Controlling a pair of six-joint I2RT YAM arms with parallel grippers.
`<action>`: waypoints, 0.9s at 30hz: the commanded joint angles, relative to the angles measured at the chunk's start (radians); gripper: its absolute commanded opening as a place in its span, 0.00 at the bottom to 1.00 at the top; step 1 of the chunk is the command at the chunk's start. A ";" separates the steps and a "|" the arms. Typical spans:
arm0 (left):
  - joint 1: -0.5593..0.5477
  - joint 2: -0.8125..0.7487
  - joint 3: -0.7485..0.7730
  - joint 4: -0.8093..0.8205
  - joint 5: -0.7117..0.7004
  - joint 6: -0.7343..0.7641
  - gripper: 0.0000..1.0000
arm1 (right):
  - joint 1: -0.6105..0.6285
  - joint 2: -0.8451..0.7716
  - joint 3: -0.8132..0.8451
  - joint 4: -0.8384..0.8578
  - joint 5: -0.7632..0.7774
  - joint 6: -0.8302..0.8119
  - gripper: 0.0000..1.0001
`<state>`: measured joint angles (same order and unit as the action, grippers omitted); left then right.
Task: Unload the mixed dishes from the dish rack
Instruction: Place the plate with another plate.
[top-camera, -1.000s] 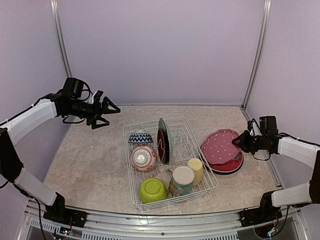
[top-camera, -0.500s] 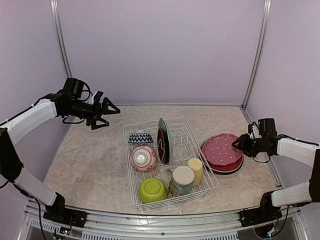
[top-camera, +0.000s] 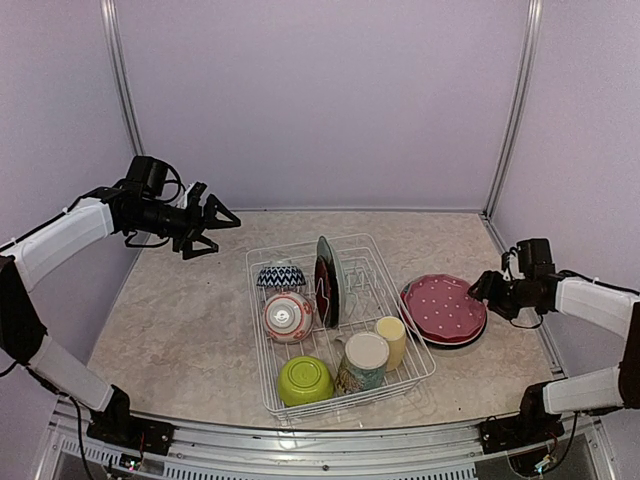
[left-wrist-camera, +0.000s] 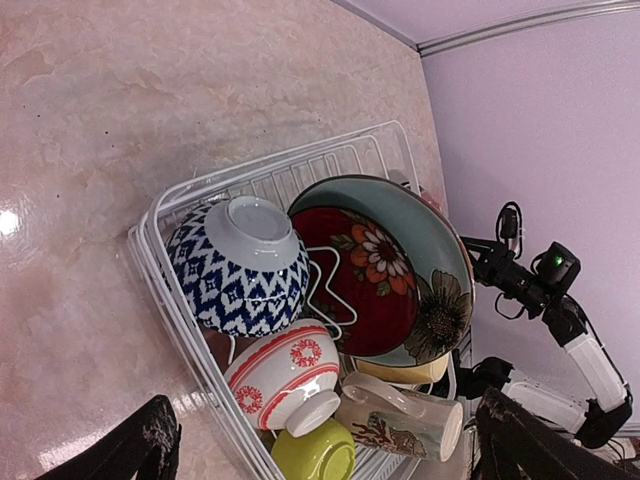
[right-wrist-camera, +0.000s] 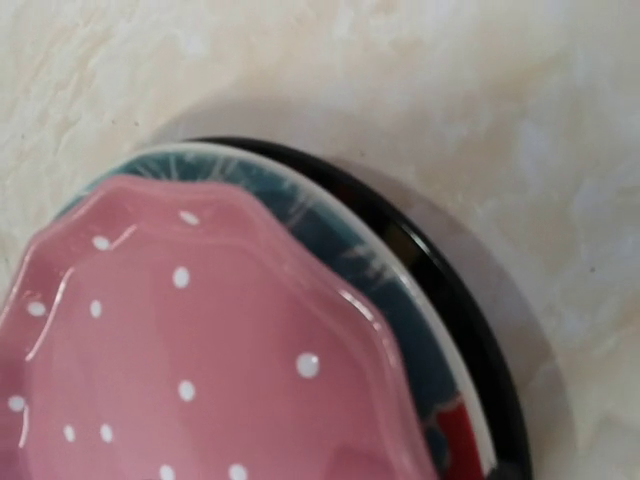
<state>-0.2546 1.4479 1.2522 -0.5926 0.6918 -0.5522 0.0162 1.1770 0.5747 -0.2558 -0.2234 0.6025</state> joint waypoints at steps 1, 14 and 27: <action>-0.008 -0.002 0.029 -0.011 0.000 0.015 0.99 | -0.007 -0.035 -0.002 -0.025 0.054 -0.010 0.70; -0.008 0.016 0.029 -0.009 0.005 0.011 0.99 | 0.085 -0.132 0.115 -0.147 0.076 -0.102 0.78; -0.010 0.017 0.031 -0.015 0.001 0.015 0.99 | 0.470 0.069 0.341 -0.098 0.206 -0.014 0.79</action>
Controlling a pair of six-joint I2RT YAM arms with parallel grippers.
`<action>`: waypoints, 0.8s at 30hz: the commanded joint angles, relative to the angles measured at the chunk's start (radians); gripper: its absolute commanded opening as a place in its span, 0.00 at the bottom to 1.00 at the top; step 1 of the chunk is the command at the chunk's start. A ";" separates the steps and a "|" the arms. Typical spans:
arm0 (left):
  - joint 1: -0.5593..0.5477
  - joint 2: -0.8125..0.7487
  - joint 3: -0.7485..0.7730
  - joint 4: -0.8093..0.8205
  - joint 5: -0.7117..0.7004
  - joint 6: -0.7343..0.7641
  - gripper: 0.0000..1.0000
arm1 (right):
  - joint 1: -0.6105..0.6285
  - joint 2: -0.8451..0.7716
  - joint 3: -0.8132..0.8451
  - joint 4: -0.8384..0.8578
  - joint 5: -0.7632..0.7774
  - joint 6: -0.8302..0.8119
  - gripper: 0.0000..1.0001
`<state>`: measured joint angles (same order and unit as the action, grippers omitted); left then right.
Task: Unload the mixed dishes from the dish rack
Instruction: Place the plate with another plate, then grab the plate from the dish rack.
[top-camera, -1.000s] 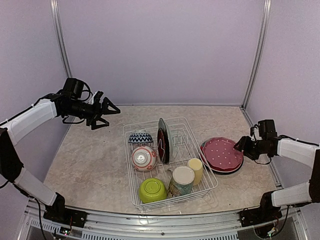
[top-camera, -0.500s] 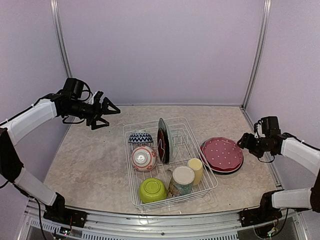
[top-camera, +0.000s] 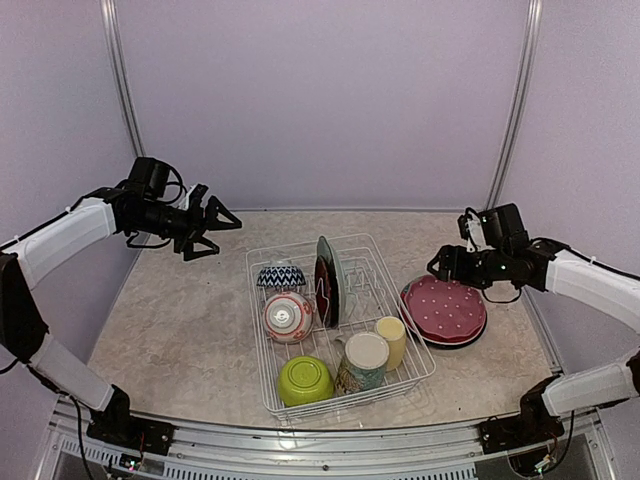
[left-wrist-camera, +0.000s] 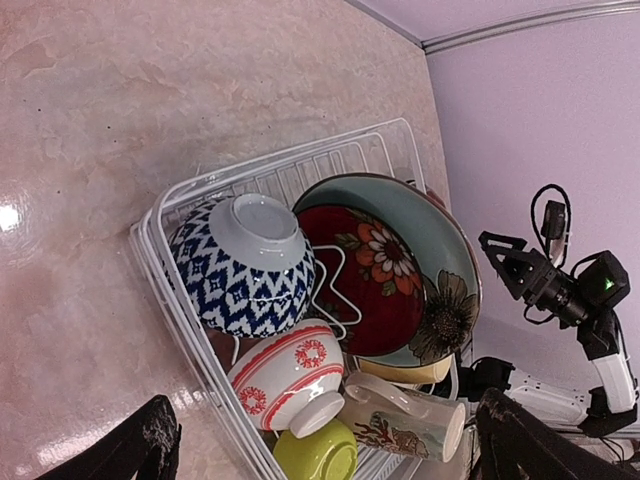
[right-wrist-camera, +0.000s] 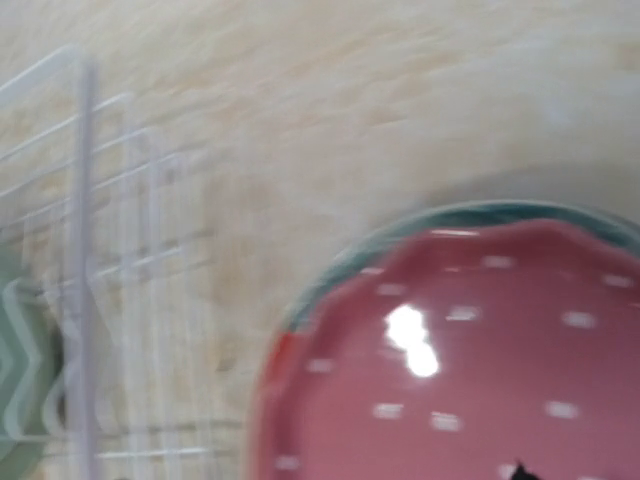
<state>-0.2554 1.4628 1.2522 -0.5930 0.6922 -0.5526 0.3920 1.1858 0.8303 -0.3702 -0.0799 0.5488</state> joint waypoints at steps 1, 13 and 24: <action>-0.009 0.000 0.032 -0.014 0.001 0.016 0.99 | 0.123 0.081 0.108 0.017 0.071 0.044 0.79; -0.009 -0.021 0.034 -0.022 -0.005 0.020 0.99 | 0.429 0.324 0.451 -0.107 0.346 0.082 0.79; -0.012 -0.029 0.036 -0.021 0.007 0.017 0.99 | 0.604 0.557 0.782 -0.311 0.575 0.089 0.76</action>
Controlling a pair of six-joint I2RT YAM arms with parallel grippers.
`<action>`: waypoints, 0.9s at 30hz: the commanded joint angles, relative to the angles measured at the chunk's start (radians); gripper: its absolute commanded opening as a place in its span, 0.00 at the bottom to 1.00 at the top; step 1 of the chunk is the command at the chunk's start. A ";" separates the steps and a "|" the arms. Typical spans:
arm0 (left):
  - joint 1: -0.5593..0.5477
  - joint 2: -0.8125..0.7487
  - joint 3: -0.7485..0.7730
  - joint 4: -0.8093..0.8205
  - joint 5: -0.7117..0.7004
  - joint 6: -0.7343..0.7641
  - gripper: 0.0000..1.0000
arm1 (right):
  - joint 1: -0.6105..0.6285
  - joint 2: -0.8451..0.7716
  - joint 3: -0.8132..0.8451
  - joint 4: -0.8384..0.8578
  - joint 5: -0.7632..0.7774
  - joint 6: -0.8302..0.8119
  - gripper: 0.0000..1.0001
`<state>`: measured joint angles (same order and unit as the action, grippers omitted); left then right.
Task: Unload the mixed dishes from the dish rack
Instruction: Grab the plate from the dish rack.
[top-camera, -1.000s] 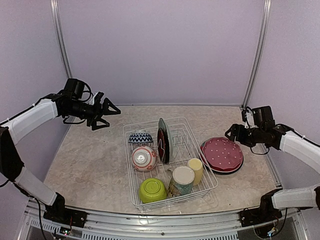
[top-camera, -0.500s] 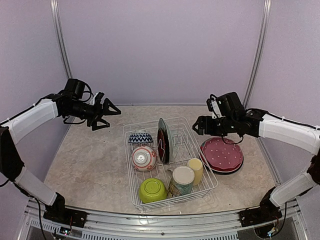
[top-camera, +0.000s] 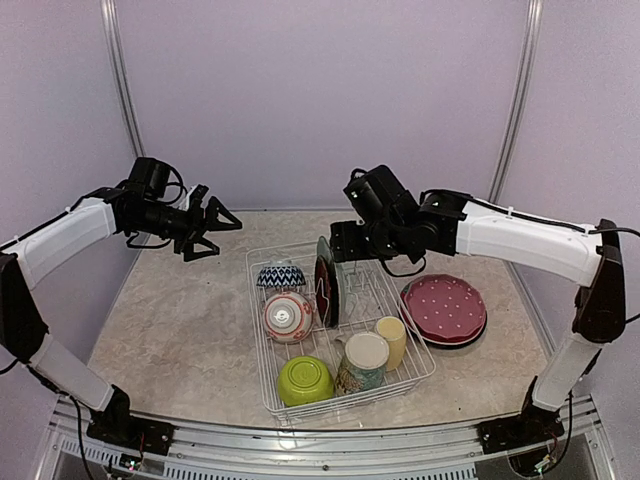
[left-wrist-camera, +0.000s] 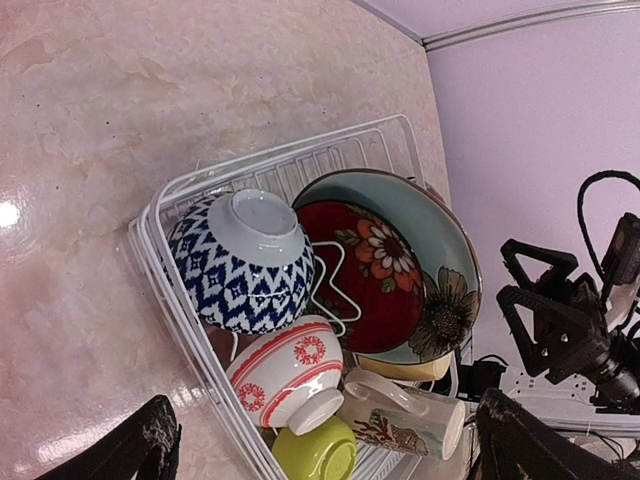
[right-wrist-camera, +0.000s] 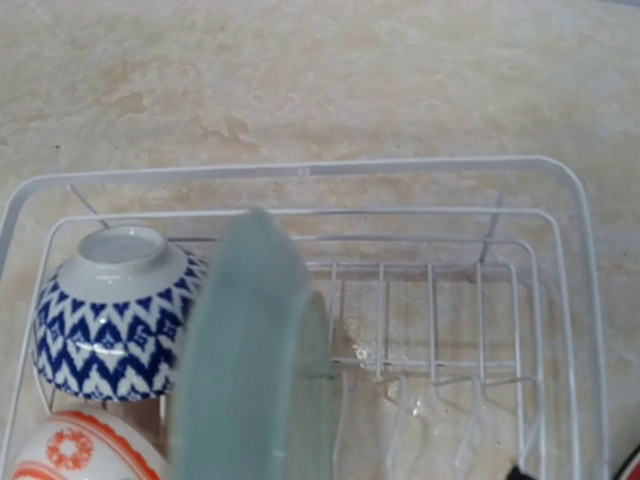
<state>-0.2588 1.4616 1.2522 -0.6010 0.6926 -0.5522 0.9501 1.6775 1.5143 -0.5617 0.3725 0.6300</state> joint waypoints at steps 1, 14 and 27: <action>-0.009 -0.028 0.035 -0.013 0.002 0.018 0.99 | 0.054 0.085 0.129 -0.139 0.137 0.009 0.75; -0.014 -0.019 0.036 -0.012 0.010 0.017 0.99 | 0.121 0.343 0.430 -0.438 0.361 0.079 0.50; -0.014 -0.015 0.035 -0.013 -0.004 0.019 0.99 | 0.139 0.496 0.593 -0.573 0.463 0.132 0.29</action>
<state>-0.2657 1.4551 1.2686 -0.6144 0.6926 -0.5510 1.0782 2.1227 2.0598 -1.0565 0.7650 0.7307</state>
